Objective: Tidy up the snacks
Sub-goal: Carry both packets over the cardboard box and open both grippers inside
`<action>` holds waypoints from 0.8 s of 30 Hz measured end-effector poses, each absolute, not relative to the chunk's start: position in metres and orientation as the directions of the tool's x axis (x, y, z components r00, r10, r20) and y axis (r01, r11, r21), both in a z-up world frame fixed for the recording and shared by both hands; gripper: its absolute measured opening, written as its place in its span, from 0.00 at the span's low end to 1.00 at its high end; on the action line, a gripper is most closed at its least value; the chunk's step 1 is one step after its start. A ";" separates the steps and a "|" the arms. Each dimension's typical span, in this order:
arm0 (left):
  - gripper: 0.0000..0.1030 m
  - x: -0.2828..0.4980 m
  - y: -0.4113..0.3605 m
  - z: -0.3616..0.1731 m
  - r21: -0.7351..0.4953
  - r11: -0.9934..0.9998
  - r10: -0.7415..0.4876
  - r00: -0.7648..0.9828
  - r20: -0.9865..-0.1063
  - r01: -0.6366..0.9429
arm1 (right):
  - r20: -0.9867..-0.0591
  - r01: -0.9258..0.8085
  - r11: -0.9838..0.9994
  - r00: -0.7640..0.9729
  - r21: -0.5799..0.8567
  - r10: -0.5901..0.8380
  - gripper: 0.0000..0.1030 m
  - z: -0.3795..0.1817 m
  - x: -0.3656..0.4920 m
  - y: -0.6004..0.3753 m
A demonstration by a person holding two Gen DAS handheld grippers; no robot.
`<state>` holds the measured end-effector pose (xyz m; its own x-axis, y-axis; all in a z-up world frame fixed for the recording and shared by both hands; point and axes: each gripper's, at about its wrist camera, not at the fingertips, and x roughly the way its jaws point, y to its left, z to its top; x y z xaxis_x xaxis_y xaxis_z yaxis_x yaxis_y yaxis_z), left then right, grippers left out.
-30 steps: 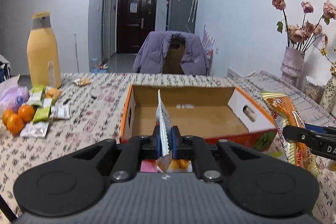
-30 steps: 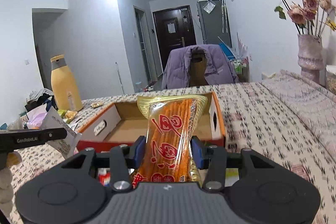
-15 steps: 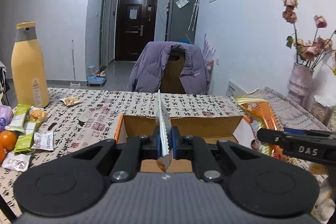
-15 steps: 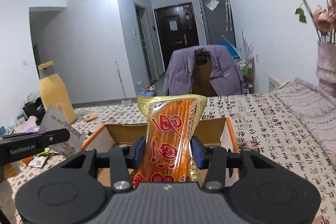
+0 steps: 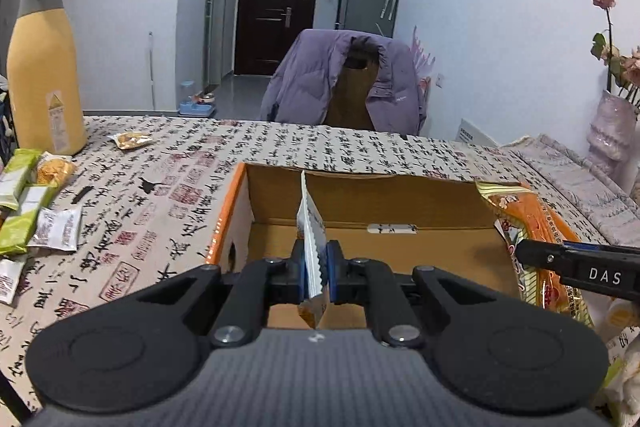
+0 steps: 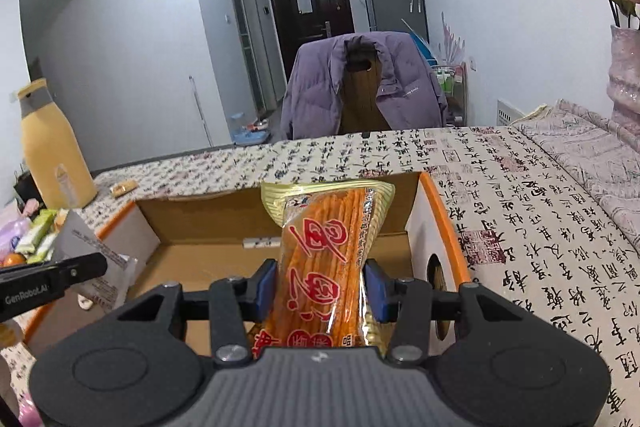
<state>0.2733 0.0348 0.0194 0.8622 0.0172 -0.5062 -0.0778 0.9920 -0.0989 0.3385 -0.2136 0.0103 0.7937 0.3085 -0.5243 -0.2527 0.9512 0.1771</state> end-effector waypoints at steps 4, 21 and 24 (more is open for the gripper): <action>0.42 0.270 0.037 0.017 -0.110 0.991 0.012 0.866 -0.500 -0.077 | -0.506 -0.245 0.958 0.813 0.149 0.286 0.70 0.013 0.331 -0.214; 1.00 0.250 0.033 0.048 -0.126 0.987 0.044 0.918 -0.393 -0.101 | -0.418 -0.251 0.960 0.864 0.126 0.281 1.00 0.039 0.314 -0.220; 1.00 0.242 0.031 0.056 -0.117 0.988 0.047 0.923 -0.382 -0.099 | -0.403 -0.254 0.961 0.872 0.112 0.278 1.00 0.047 0.305 -0.220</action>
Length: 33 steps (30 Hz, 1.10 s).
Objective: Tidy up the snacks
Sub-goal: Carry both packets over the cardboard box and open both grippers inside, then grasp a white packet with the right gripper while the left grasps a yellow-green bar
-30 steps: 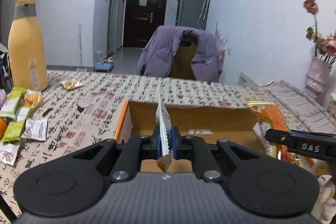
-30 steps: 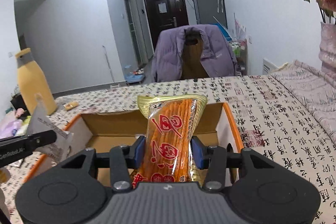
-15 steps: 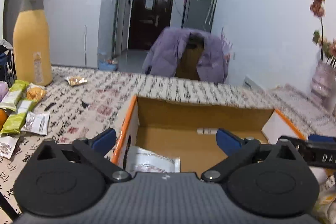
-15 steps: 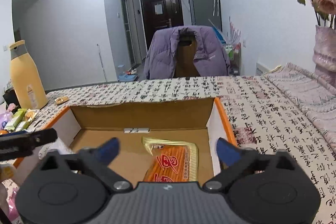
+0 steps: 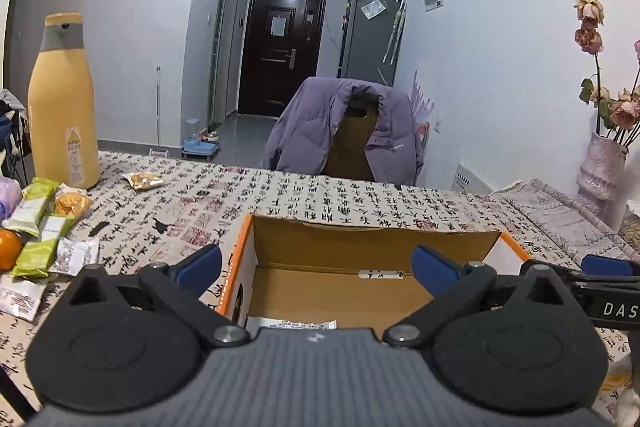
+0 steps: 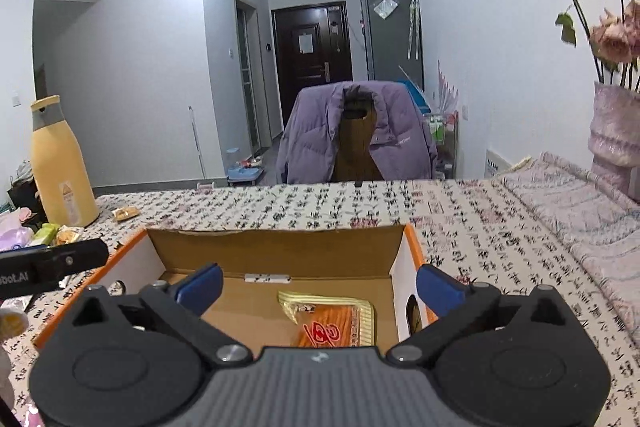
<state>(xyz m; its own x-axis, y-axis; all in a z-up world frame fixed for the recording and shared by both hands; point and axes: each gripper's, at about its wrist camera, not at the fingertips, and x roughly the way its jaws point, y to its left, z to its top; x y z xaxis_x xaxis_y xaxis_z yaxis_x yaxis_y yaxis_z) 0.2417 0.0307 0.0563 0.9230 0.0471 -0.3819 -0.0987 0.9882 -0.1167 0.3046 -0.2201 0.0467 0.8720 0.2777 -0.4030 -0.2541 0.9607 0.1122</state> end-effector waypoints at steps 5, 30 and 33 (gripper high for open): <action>1.00 0.224 0.030 0.065 -0.108 0.990 0.047 0.928 -0.369 -0.093 | -0.384 -0.255 0.962 0.882 0.103 0.275 1.00 0.057 0.281 -0.224; 1.00 0.109 0.036 0.041 -0.075 0.993 0.054 0.920 -0.388 -0.090 | -0.395 -0.256 0.964 0.880 0.072 0.264 1.00 0.040 0.152 -0.252; 1.00 0.098 0.037 0.034 -0.073 0.994 0.047 0.918 -0.394 -0.083 | -0.406 -0.262 0.963 0.875 0.058 0.263 1.00 0.033 0.140 -0.253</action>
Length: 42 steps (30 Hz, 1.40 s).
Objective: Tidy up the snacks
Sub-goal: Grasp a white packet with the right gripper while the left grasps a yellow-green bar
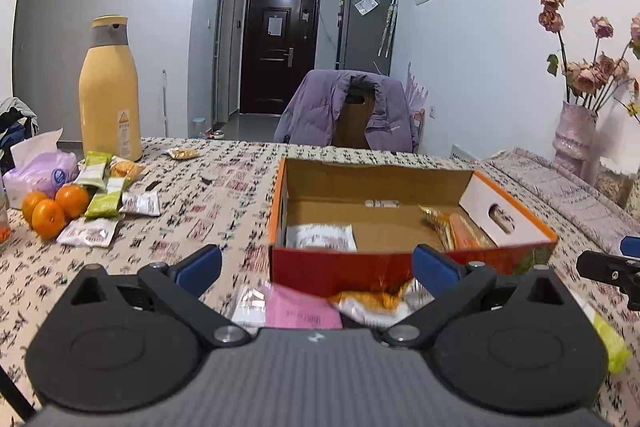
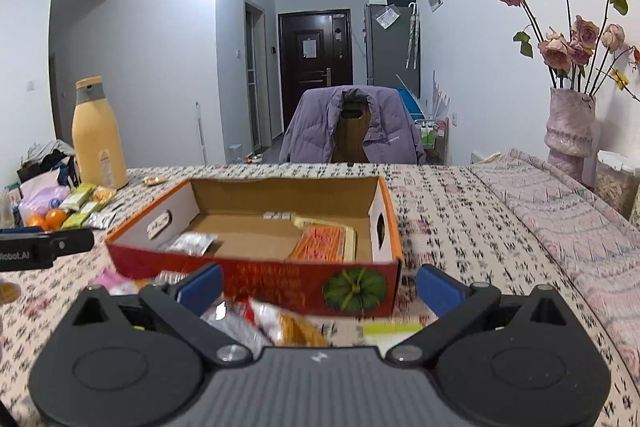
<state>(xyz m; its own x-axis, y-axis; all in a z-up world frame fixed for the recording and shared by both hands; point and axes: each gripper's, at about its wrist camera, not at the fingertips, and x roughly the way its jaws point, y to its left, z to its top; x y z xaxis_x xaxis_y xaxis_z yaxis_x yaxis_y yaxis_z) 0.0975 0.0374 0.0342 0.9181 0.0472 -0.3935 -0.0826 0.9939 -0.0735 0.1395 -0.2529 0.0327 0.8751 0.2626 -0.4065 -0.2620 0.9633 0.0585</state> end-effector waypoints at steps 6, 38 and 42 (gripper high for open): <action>1.00 0.075 0.038 0.019 -0.087 0.994 0.021 0.909 -0.416 -0.063 | -0.423 -0.275 0.961 0.868 0.030 0.262 1.00 0.018 0.116 -0.250; 1.00 0.064 0.032 -0.006 -0.084 0.996 -0.006 0.868 -0.496 -0.042 | -0.594 -0.198 0.970 0.768 0.139 0.241 0.39 -0.034 0.139 -0.273; 1.00 0.068 0.024 -0.003 -0.077 0.997 -0.014 0.858 -0.513 -0.030 | -0.517 -0.218 0.972 0.824 0.090 0.233 0.39 -0.018 0.122 -0.267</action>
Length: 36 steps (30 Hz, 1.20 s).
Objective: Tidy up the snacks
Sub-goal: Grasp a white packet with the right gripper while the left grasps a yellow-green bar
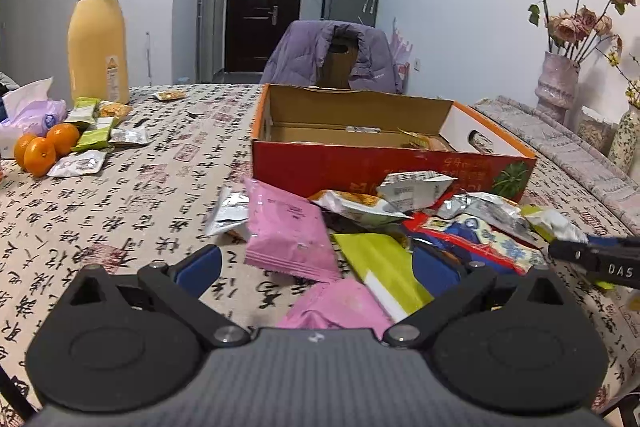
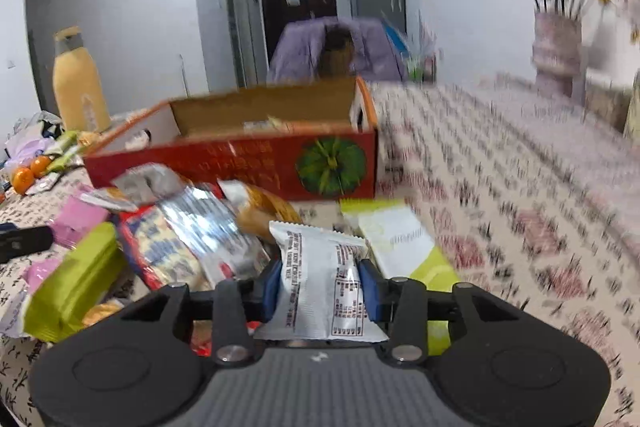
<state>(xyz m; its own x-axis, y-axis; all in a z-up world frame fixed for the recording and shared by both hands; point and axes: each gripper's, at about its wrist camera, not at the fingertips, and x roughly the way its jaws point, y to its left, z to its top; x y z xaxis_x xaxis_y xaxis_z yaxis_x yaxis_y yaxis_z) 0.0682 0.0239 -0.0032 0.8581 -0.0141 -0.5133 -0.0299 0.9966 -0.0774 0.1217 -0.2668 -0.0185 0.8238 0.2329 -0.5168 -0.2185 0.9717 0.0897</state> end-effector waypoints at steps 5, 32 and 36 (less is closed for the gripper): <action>1.00 0.075 0.004 0.000 -0.052 0.999 -0.031 0.843 -0.537 0.004 | -0.485 -0.226 0.969 0.840 0.095 0.243 0.39 -0.012 0.114 -0.270; 0.37 0.107 -0.041 -0.022 0.131 0.990 0.130 0.730 -0.670 -0.057 | -0.466 -0.241 0.959 0.838 0.148 0.282 0.39 -0.020 0.100 -0.282; 0.37 0.101 -0.034 -0.017 0.096 0.994 0.108 0.744 -0.659 -0.058 | -0.463 -0.243 0.959 0.840 0.144 0.282 0.39 -0.019 0.097 -0.282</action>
